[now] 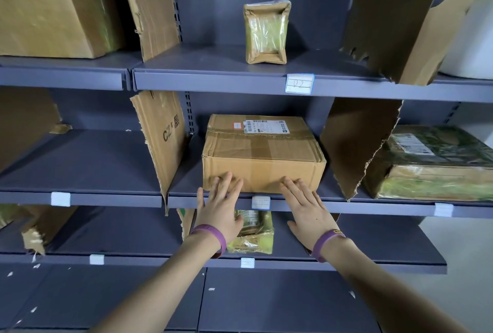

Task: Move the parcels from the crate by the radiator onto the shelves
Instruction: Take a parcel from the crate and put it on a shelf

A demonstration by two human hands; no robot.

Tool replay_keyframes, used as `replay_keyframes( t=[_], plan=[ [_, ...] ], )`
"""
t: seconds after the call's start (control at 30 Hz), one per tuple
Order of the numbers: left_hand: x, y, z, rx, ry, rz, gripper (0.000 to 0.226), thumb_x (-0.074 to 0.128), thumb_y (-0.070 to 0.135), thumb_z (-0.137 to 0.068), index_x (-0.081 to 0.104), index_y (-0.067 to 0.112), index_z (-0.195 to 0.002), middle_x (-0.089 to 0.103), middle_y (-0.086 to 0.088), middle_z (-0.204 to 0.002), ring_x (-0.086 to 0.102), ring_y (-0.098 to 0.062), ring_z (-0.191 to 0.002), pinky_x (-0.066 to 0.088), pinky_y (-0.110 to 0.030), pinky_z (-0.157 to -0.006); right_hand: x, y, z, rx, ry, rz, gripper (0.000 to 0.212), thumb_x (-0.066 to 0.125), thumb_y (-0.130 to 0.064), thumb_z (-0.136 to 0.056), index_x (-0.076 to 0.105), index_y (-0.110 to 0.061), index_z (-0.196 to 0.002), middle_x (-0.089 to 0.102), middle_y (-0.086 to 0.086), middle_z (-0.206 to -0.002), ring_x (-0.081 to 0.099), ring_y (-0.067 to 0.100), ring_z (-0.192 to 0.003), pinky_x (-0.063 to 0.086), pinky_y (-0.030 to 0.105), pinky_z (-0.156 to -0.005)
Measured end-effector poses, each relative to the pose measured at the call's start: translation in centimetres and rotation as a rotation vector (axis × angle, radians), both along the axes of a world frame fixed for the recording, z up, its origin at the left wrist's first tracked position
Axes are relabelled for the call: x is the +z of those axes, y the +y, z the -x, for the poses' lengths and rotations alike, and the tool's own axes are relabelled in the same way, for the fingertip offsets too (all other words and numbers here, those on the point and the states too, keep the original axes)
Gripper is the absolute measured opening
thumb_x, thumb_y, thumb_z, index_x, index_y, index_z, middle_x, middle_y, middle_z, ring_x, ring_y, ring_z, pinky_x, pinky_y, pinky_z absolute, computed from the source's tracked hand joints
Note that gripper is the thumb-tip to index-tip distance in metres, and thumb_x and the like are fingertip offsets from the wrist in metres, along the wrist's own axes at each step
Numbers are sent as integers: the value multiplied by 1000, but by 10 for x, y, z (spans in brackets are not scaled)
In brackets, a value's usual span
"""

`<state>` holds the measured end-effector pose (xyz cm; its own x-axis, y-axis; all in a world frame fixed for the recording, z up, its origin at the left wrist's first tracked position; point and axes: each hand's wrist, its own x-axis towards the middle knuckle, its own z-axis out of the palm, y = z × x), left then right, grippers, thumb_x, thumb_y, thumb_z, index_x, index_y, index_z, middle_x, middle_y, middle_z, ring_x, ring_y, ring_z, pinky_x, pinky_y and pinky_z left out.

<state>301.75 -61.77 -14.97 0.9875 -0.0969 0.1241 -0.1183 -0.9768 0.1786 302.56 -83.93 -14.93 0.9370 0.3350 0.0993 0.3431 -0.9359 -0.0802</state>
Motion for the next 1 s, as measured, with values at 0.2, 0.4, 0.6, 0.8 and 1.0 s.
replay_keyframes(
  t=[0.2,0.4,0.6,0.8,1.0],
  plan=[
    [-2,-1,-9,18,12,-6,77,49,37,-92,-2,36,-150,-24,11,-156,-14,-19,-146,-8,-51,-115,-3,0,-12,1,-6,11,79,48,-12,-94,-2,-25,-154,-18,-12,-159,-14,19,-148,5,39,-120],
    [-1,1,-21,29,32,-16,78,50,37,-92,-3,36,-150,-26,11,-155,-14,-19,-146,-7,-51,-115,-3,2,-25,3,0,30,79,48,-11,-94,-2,-25,-154,-19,-12,-159,-14,20,-148,7,39,-120],
    [-1,1,-28,29,37,-6,77,50,38,-92,-1,36,-150,-25,12,-156,-14,-19,-146,-6,-52,-116,-5,1,-33,9,3,42,80,50,-11,-94,-2,-25,-154,-20,-11,-159,-14,21,-148,8,40,-120],
    [-1,-2,-23,22,43,13,76,49,37,-93,0,35,-151,-20,10,-157,-13,-18,-146,-5,-51,-116,-7,4,-30,18,-3,8,76,45,-9,-94,0,-24,-154,-15,-9,-160,-13,20,-148,7,40,-120],
    [-35,-8,13,2,43,77,76,48,37,-92,-2,36,-150,-19,12,-157,-15,-13,-146,-4,-47,-116,-43,15,5,87,21,-52,78,47,-12,-93,-1,-26,-154,-20,-10,-158,-21,16,-145,4,38,-120]
  ],
)
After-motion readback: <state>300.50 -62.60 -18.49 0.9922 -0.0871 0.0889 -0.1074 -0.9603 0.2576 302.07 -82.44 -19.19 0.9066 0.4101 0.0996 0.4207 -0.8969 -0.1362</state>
